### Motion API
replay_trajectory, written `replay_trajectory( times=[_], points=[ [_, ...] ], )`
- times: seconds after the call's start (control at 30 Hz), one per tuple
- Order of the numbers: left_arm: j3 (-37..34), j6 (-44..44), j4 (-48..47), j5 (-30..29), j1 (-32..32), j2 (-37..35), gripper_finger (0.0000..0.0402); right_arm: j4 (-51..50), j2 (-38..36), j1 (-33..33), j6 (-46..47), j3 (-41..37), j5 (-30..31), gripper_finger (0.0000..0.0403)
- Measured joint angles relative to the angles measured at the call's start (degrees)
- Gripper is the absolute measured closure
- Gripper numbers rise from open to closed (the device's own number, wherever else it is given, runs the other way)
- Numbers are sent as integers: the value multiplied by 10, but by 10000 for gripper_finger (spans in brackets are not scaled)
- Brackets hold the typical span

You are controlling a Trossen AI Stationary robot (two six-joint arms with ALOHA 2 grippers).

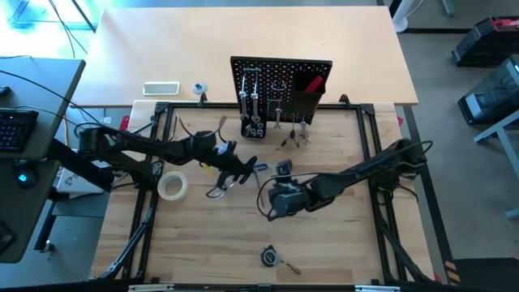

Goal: Hang tools onto peg board
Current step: Hang the wire stripper onto the peg board

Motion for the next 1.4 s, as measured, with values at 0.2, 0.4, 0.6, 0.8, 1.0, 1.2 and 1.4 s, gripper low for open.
replay_trajectory(
  times=[0.2,0.4,0.6,0.8,1.0,1.2,1.4],
  points=[
    [1,106,-43,-33,41,-96,383,-115,-11,22,129,0,2,272],
    [1,166,-122,-42,94,-180,383,-200,-12,59,243,0,24,272],
    [1,201,-126,-21,130,-224,383,-289,-12,109,392,0,69,272],
    [1,231,-104,0,150,-228,383,-344,-12,158,522,0,91,272],
    [2,271,-96,45,149,-186,383,-392,-12,189,610,0,127,272],
    [25,297,-65,55,146,-74,383,-412,-12,194,644,0,147,272],
    [84,259,65,65,134,52,383,-412,-12,190,642,0,155,272]
  ],
)
